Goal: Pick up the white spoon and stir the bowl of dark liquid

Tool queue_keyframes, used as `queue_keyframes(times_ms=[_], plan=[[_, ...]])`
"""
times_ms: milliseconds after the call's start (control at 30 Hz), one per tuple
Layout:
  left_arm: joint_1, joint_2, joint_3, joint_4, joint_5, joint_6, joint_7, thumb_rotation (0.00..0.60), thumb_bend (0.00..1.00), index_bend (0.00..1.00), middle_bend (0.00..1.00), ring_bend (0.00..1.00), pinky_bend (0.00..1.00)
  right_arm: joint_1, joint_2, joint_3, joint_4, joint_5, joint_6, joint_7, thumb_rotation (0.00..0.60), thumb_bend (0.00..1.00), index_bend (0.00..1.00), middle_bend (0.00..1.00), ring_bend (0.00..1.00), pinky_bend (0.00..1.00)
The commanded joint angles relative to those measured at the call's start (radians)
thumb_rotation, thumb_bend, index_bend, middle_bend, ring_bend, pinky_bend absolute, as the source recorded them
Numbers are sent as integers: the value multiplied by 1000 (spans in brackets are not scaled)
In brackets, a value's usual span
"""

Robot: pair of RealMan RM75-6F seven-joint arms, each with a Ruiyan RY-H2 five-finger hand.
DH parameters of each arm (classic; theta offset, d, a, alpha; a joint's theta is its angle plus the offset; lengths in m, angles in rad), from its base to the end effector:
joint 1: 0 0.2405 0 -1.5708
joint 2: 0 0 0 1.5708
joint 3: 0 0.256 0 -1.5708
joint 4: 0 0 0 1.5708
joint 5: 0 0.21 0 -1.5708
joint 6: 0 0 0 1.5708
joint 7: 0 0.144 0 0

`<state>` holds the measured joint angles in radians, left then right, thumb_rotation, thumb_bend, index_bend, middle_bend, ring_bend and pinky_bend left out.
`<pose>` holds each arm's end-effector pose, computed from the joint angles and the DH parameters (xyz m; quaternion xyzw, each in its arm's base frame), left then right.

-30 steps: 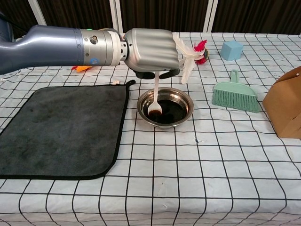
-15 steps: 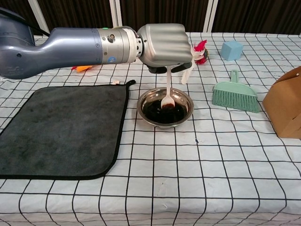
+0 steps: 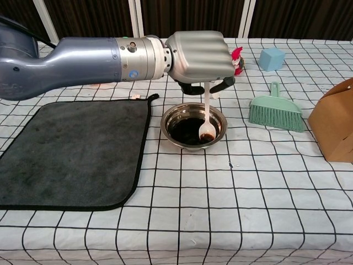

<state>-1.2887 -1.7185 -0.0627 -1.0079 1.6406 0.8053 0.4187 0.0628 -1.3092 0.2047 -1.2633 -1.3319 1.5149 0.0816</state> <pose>0.0116 0.3913 -0.0766 -0.8819 0.1630 -0.3168 0.3088 -0.3732 -0.2007 0.1728 0.4873 -0.3569 0.3882 0.6960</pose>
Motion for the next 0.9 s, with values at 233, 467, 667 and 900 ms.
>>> queue_keyframes(times_ms=[233, 467, 667, 900], plan=[[18, 40, -2, -55, -53, -62, 66, 600, 392, 490, 917, 854, 839, 0, 2, -6, -2, -7, -2, -6, 600, 187, 148, 108, 182, 294], [24, 49, -17, -82, -85, -79, 104, 600, 260, 343, 905, 853, 839, -1, 3, -5, -4, -7, 0, -6, 600, 187, 148, 108, 179, 295], [41, 82, -50, -138, -148, -85, 171, 600, 205, 243, 774, 766, 808, -1, 3, -6, -6, -10, 3, -7, 600, 186, 148, 108, 180, 295], [179, 246, -157, -482, -427, 66, 355, 600, 155, 201, 371, 279, 409, 3, 18, -27, -13, -16, -31, -25, 600, 177, 148, 106, 169, 285]])
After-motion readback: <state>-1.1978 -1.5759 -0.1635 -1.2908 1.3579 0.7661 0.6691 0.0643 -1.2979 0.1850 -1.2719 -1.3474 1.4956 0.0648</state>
